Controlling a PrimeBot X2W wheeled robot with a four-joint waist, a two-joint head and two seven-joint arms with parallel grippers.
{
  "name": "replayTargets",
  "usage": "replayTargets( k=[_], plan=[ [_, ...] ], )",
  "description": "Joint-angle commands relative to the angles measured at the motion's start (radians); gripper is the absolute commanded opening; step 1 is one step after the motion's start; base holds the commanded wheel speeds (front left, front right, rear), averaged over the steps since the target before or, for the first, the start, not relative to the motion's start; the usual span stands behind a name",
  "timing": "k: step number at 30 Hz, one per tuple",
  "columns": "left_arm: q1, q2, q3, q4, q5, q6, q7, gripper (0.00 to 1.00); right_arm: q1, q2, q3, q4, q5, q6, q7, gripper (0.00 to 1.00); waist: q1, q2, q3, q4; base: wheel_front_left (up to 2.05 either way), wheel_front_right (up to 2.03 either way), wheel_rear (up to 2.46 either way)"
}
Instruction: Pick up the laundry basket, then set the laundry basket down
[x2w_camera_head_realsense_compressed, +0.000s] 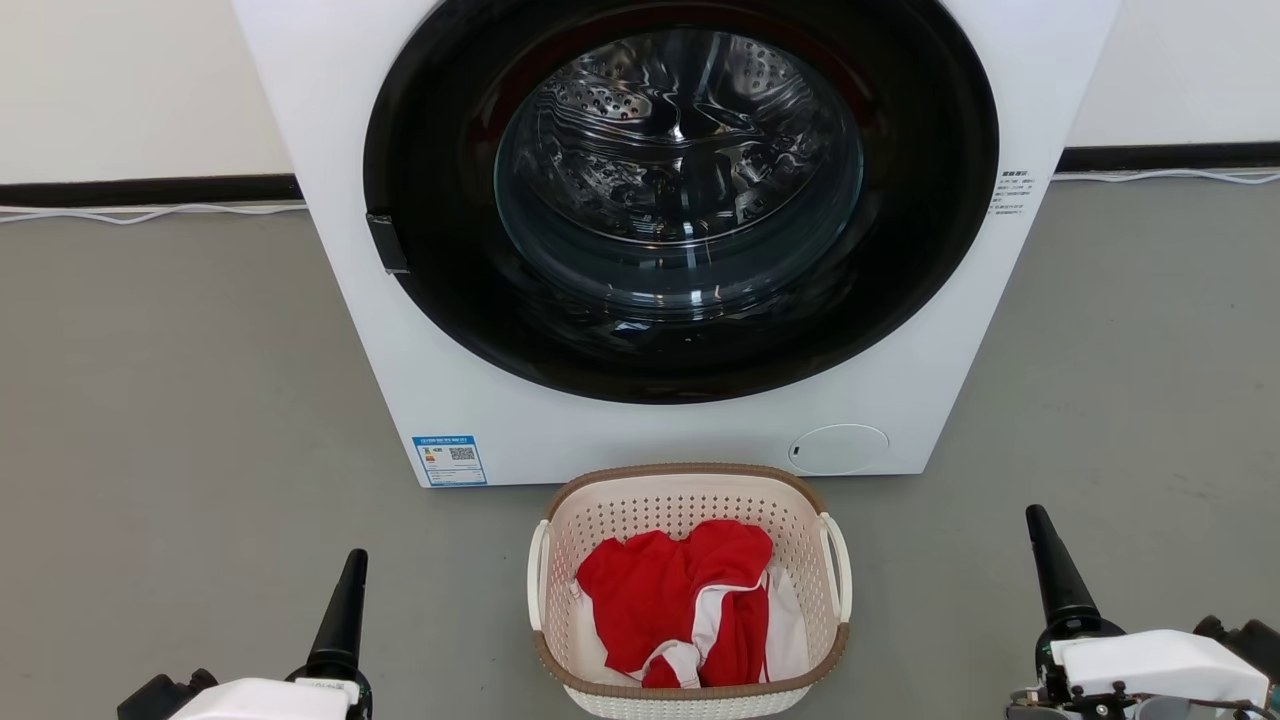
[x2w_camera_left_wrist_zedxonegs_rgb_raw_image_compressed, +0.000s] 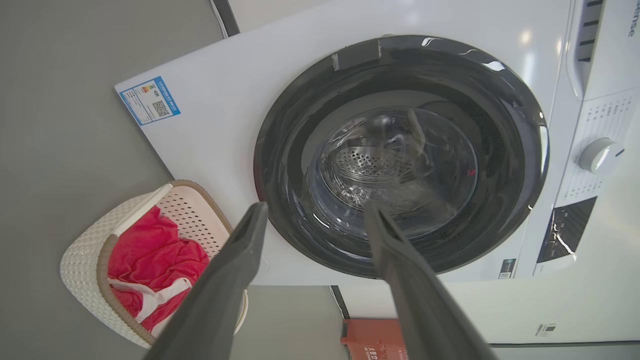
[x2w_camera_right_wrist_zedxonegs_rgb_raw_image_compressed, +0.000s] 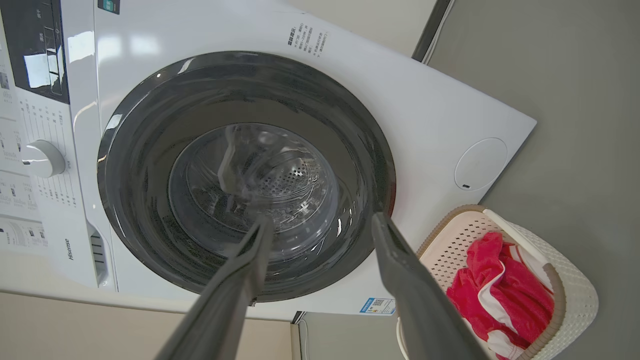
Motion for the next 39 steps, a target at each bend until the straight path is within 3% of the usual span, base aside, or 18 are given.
replayTargets(
  k=[1, 23, 39],
  plan=[
    [-0.020, 0.009, 0.005, -0.026, 0.023, 0.003, -0.010, 1.00, -0.021, -0.008, 0.010, -0.033, -0.033, 0.003, -0.012, 1.00, -0.0002, 0.0000, 0.000, 0.000, 0.00, 0.00, 0.00],
    [-0.005, 0.011, -0.025, -0.023, 0.353, 0.035, -0.077, 1.00, -0.018, -0.011, 0.032, -0.042, -0.438, 0.005, -0.079, 1.00, -0.0002, 0.0000, -0.002, 0.000, 0.00, 0.00, 0.00],
    [-0.001, 0.012, -0.023, -0.016, 0.580, 0.037, -0.121, 1.00, -0.020, -0.020, 0.049, -0.019, -0.655, 0.006, -0.123, 1.00, -0.0002, 0.0000, -0.004, 0.001, 0.00, 0.00, 0.00]
  ],
)
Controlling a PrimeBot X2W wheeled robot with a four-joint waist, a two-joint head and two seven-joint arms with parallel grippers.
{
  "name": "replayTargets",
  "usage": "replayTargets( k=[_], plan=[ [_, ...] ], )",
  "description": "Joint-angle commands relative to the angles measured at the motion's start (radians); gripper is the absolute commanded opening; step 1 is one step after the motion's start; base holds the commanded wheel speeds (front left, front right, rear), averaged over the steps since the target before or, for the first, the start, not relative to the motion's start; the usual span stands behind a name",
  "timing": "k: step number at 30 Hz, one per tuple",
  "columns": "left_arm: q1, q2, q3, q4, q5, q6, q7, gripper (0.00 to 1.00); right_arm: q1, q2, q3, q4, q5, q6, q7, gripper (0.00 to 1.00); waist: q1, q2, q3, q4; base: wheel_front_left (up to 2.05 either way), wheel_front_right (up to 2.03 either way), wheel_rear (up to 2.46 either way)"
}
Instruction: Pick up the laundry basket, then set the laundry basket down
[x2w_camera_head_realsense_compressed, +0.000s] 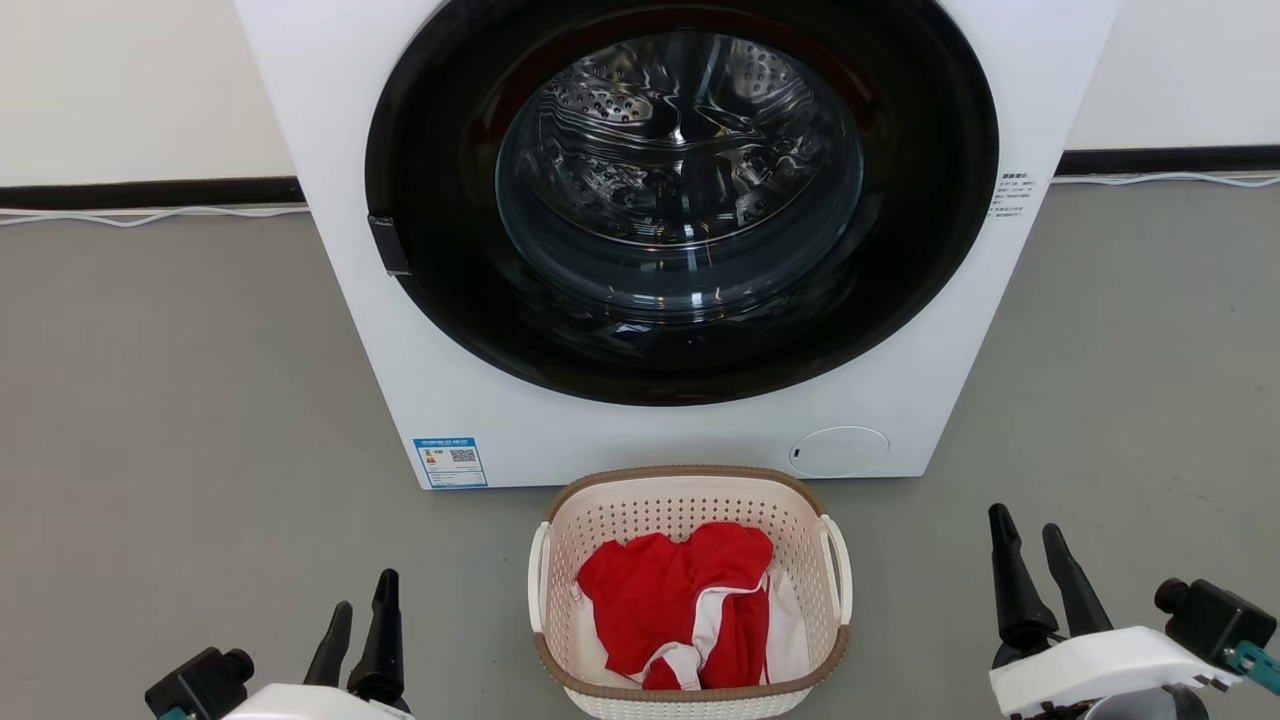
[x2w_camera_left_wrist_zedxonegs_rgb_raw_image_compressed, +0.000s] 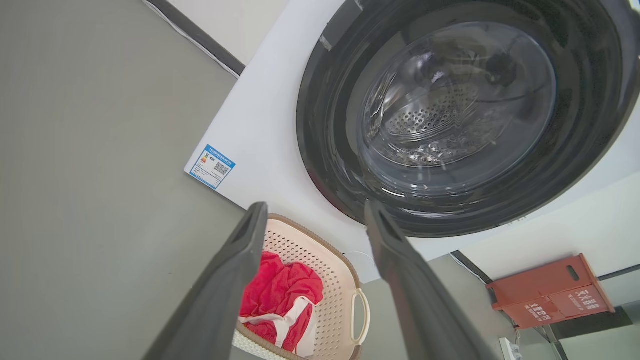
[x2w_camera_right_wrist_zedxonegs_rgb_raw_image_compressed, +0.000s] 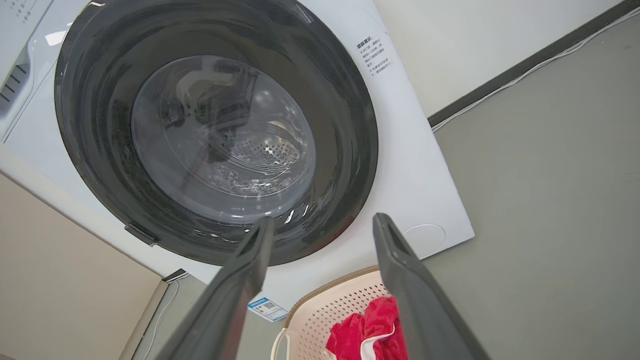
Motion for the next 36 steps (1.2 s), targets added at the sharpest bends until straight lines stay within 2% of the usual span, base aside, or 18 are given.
replayTargets(
  k=[1, 36],
  plan=[
    [-0.020, 0.010, 0.016, -0.024, 0.035, 0.007, -0.011, 1.00, -0.019, -0.012, 0.019, -0.018, -0.039, 0.005, -0.018, 1.00, -0.0001, 0.0000, -0.001, 0.000, 0.00, 0.00, 0.00],
    [-0.001, 0.014, -0.008, -0.034, 0.473, 0.012, -0.111, 1.00, -0.006, -0.009, 0.032, 0.045, -0.469, 0.007, -0.118, 1.00, -0.0001, 0.0000, 0.006, 0.000, 0.00, 0.00, 0.00]
  ],
)
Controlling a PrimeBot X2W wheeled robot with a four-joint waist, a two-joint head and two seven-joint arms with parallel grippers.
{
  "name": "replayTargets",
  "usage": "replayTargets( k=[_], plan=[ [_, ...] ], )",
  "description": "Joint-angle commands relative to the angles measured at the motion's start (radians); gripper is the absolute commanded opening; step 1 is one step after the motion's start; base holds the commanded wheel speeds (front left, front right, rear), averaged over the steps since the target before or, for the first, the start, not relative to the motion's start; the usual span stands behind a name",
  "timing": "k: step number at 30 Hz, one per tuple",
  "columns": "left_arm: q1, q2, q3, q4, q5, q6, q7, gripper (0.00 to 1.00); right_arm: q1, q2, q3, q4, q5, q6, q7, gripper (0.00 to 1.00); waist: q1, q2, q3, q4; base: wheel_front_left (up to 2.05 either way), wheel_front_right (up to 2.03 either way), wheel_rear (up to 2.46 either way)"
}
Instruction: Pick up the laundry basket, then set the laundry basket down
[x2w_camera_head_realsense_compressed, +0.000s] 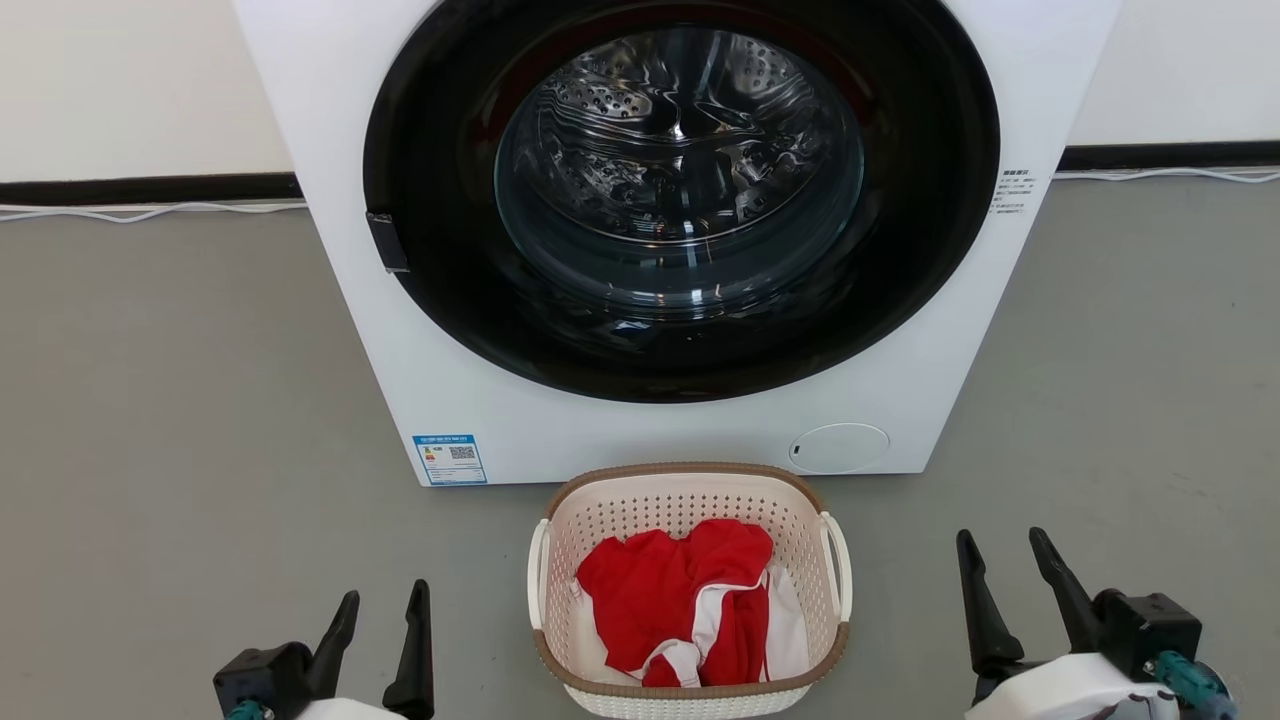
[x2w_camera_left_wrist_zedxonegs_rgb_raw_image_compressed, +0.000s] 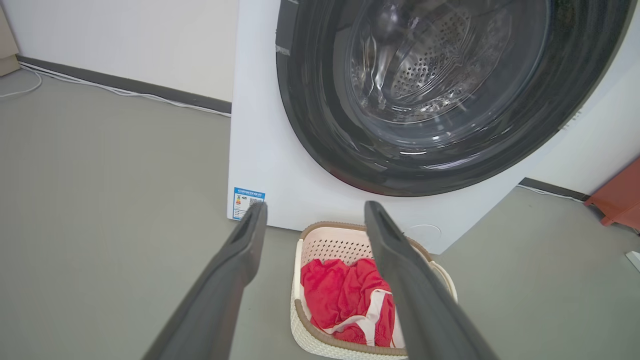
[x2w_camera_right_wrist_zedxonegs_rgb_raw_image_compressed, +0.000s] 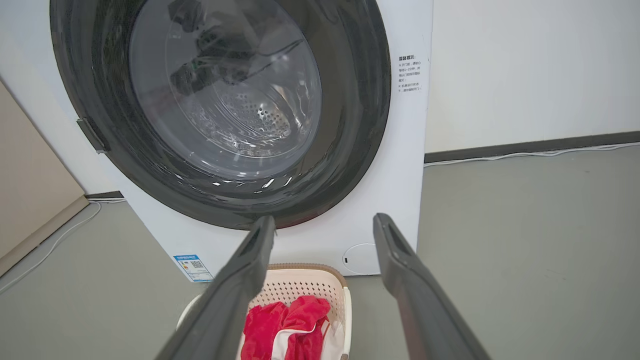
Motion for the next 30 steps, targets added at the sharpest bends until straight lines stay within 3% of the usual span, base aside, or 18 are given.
replayTargets(
  k=[1, 12, 30],
  plan=[
    [-0.021, 0.010, 0.023, -0.024, 0.029, 0.005, -0.017, 1.00, -0.006, -0.006, 0.023, -0.017, -0.031, 0.007, -0.020, 1.00, 0.0000, 0.0000, 0.000, 0.000, 0.00, 0.00, 0.00],
    [-0.015, 0.011, 0.023, -0.014, 0.152, 0.005, -0.050, 1.00, 0.001, -0.003, 0.010, 0.013, -0.172, 0.007, -0.052, 1.00, 0.0000, 0.0000, -0.002, -0.002, 0.00, 0.00, 0.00],
    [-0.025, 0.011, 0.022, 0.006, 0.133, 0.004, -0.051, 1.00, -0.001, -0.001, 0.004, 0.020, -0.165, 0.007, -0.053, 1.00, 0.0000, 0.0000, 0.007, -0.003, 0.00, 0.00, 0.00]
  ],
)
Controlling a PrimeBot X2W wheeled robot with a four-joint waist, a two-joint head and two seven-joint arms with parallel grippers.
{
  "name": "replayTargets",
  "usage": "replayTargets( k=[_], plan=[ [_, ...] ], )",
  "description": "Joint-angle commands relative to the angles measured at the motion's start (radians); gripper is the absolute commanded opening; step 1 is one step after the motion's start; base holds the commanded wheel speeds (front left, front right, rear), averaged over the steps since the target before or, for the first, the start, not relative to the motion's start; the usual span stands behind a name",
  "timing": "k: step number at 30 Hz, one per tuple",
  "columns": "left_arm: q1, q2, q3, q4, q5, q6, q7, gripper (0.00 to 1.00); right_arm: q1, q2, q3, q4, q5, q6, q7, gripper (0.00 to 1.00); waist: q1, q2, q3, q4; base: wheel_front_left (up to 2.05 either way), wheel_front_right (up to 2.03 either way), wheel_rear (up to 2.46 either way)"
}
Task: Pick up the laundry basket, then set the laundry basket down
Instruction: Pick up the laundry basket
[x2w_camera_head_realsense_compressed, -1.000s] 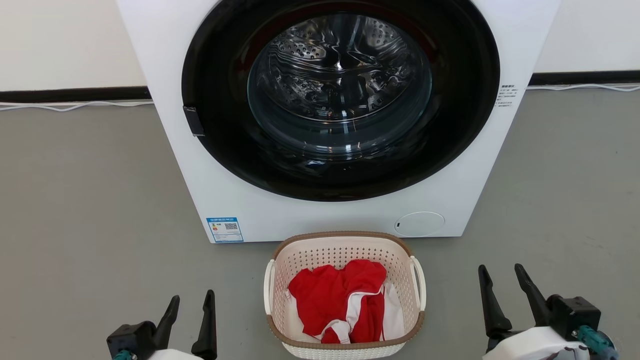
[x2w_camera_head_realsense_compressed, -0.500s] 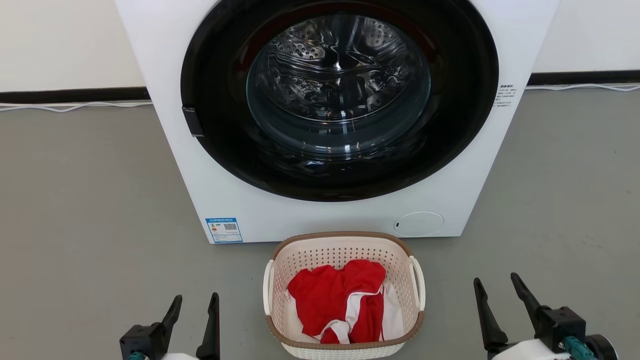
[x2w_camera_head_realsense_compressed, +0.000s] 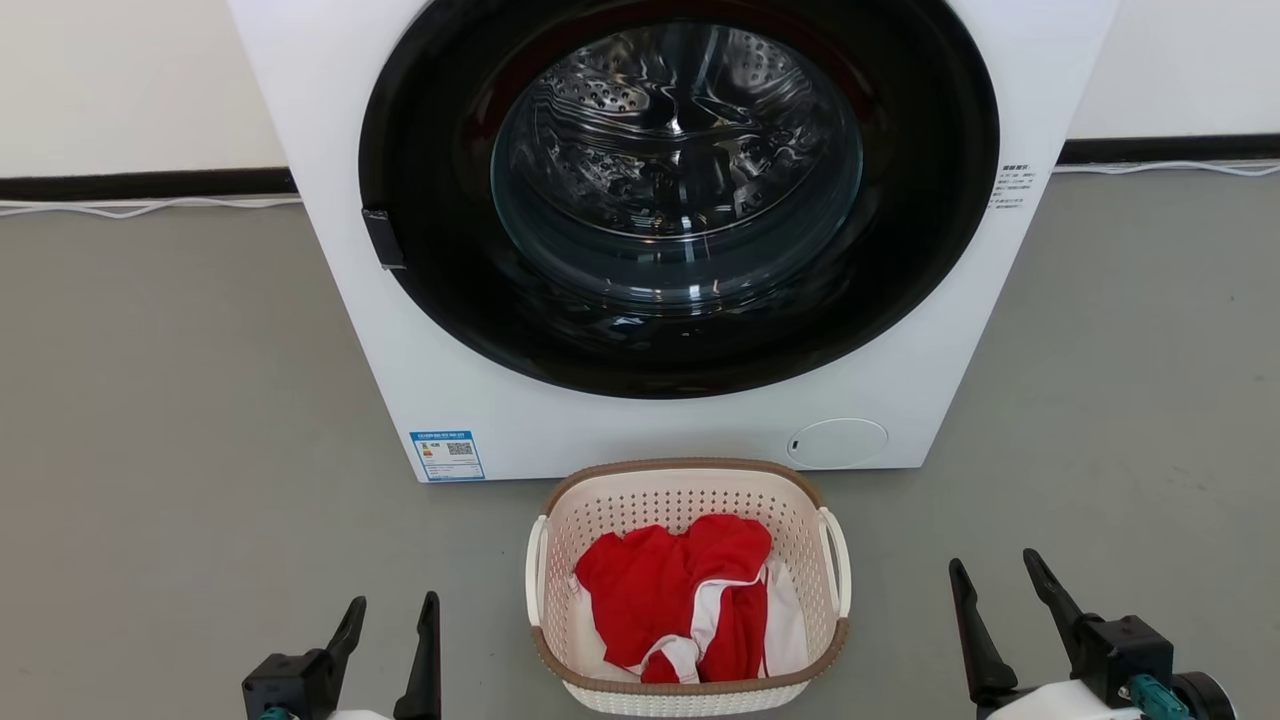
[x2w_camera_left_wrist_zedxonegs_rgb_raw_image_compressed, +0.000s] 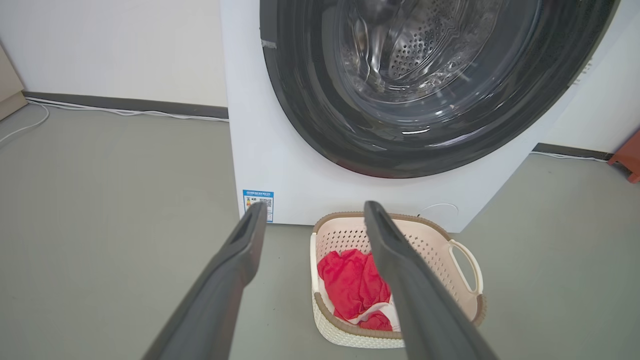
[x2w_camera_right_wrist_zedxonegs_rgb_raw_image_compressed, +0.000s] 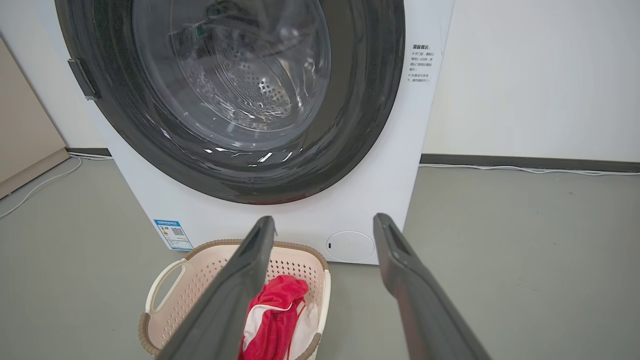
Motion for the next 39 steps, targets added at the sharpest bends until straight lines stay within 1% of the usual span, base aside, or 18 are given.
replayTargets(
  k=[1, 11, 19, 22, 33, 39],
  plan=[
    [-0.027, 0.010, 0.025, -0.019, -0.010, 0.003, -0.014, 1.00, -0.021, -0.004, 0.021, -0.017, 0.001, 0.006, -0.014, 1.00, 0.0000, 0.0000, 0.004, 0.001, 0.00, 0.00, 0.00],
    [-0.094, 0.010, 0.010, 0.001, -0.014, -0.005, -0.014, 1.00, -0.073, -0.004, 0.022, -0.008, 0.006, 0.006, -0.014, 1.00, 0.0000, 0.0000, 0.094, 0.013, 0.00, 0.00, 0.00],
    [-0.211, 0.010, -0.034, 0.073, -0.045, -0.015, -0.014, 1.00, -0.171, -0.004, 0.002, 0.039, -0.001, 0.006, -0.014, 1.00, 0.0000, 0.0000, 0.221, 0.027, 0.00, 0.00, 0.00],
    [-0.270, 0.010, -0.053, 0.123, -0.087, -0.021, -0.014, 1.00, -0.223, -0.004, -0.013, 0.070, -0.012, 0.006, -0.014, 1.00, 0.0000, 0.0000, 0.281, 0.032, 0.00, 0.00, 0.00],
    [-0.545, 0.010, -0.134, 0.308, -0.110, -0.032, -0.014, 1.00, -0.454, -0.004, -0.055, 0.262, -0.089, 0.006, -0.014, 1.00, 0.0000, 0.0000, 0.506, 0.057, 0.00, 0.00, 0.00],
    [-0.661, 0.010, -0.180, 0.409, -0.159, -0.016, -0.014, 1.00, -0.559, -0.004, -0.077, 0.335, -0.120, 0.006, -0.014, 1.00, 0.0000, 0.0000, 0.597, 0.063, 0.00, 0.00, 0.00]
  ],
)
